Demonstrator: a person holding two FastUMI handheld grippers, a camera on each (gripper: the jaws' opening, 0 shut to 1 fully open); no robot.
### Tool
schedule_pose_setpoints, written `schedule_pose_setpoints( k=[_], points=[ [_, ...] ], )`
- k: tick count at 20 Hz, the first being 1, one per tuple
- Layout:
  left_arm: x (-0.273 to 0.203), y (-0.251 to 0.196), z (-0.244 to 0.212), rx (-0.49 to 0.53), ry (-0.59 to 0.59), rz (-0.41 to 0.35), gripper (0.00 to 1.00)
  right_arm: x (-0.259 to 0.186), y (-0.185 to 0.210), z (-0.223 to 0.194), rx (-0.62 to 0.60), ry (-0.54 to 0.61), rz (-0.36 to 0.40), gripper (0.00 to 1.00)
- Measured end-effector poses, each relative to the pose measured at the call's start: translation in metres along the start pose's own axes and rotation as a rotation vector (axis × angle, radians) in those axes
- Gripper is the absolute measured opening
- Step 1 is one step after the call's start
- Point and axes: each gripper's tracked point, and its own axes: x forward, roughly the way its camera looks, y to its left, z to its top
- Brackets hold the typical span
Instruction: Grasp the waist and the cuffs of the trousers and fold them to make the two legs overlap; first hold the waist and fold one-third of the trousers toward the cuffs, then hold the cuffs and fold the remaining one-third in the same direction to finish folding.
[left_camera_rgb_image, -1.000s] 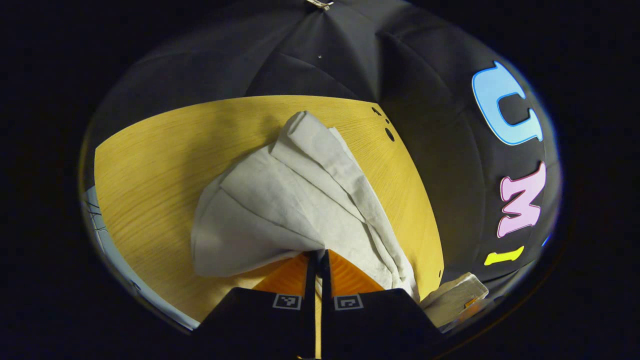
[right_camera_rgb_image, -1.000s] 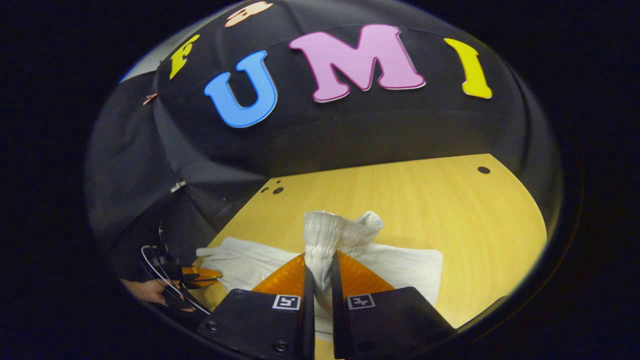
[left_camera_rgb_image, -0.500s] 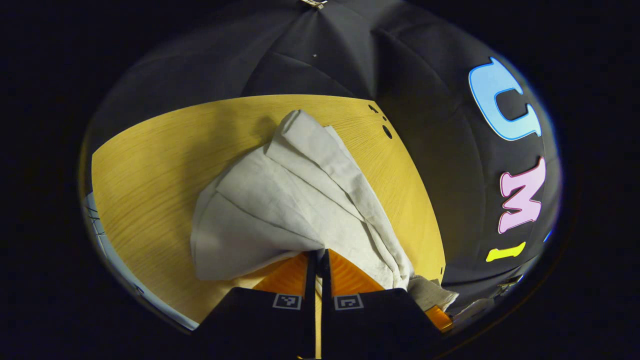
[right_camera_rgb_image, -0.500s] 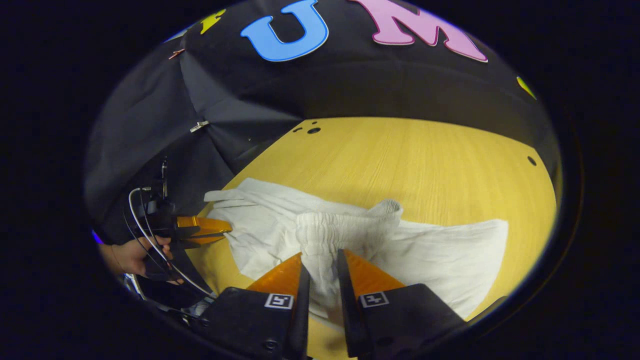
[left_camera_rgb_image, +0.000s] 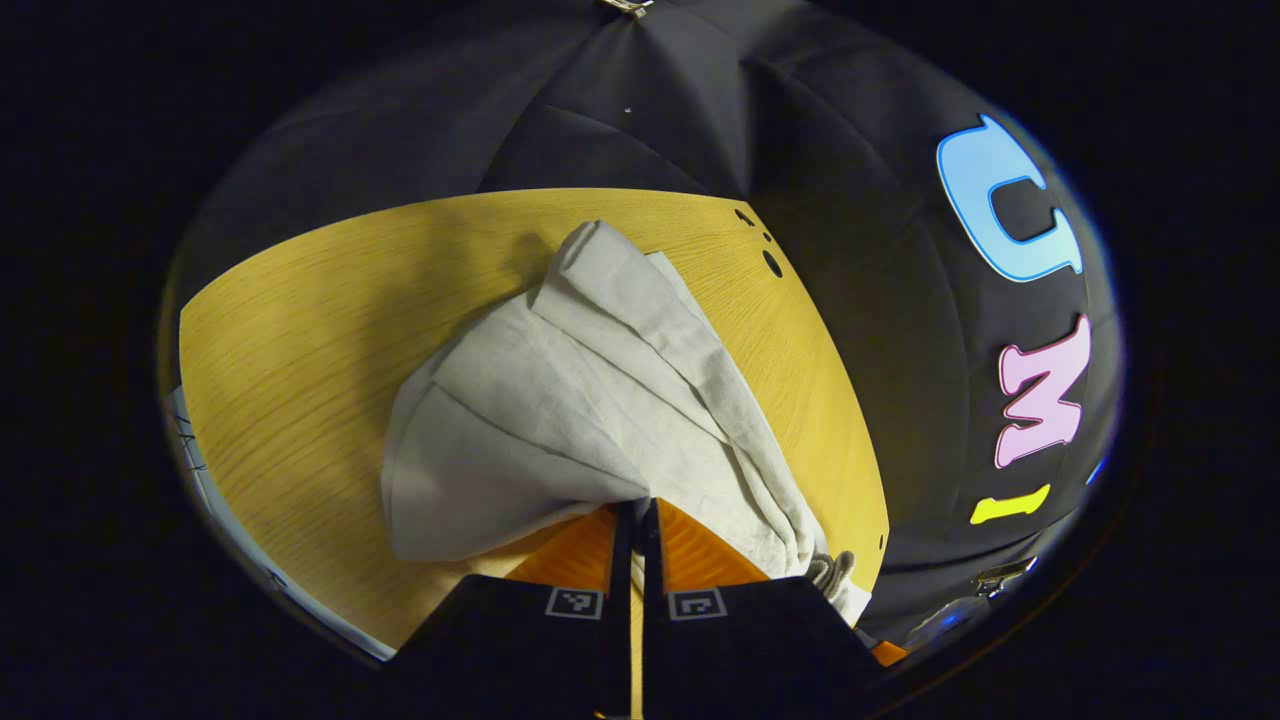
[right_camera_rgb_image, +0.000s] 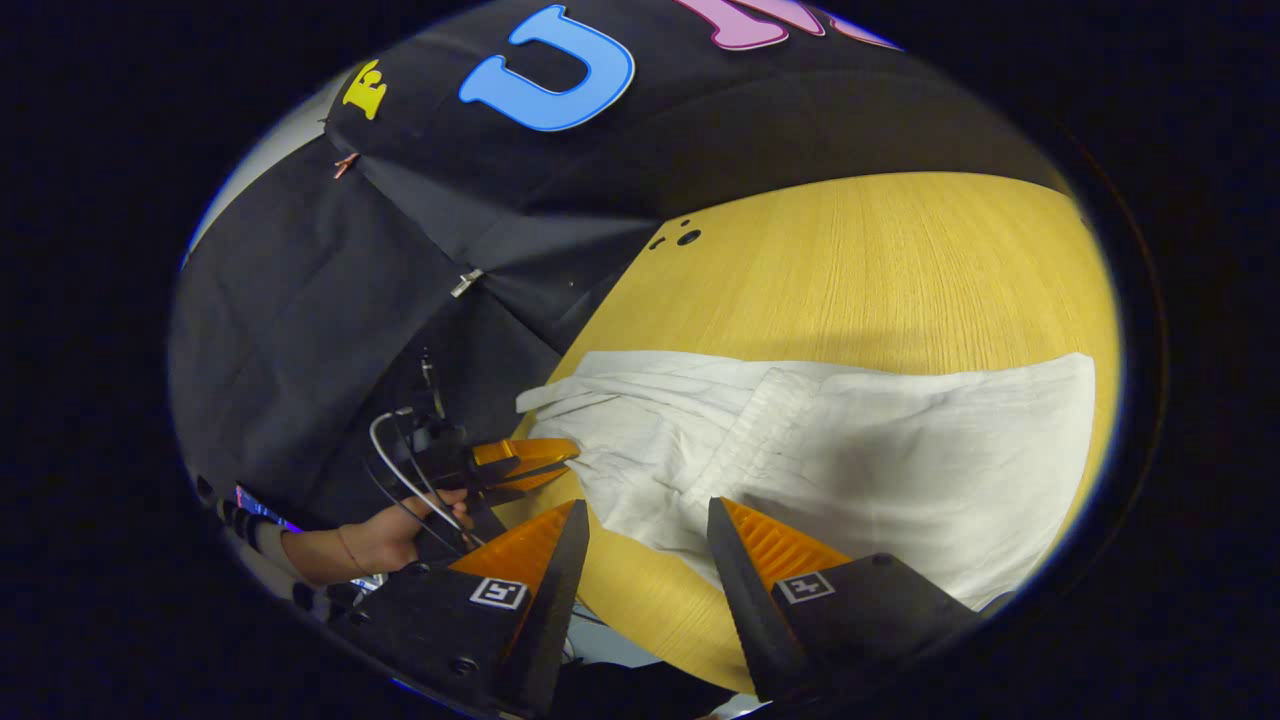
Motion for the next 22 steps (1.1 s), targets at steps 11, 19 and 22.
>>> schedule_pose_setpoints(
  k=[11, 19, 22],
  points=[
    [-0.028, -0.034, 0.021, 0.009, -0.104, -0.054, 0.08, -0.114, -0.128, 0.005, 0.169, -0.17, -0.339, 0.75],
    [-0.06, -0.108, 0.023, 0.178, -0.185, -0.165, 0.05, -0.19, -0.171, -0.015, 0.303, -0.275, -0.43, 0.75],
    [-0.07, -0.141, 0.015, 0.267, -0.204, -0.209, 0.05, -0.212, -0.181, -0.024, 0.329, -0.307, -0.456, 0.75]
  ],
)
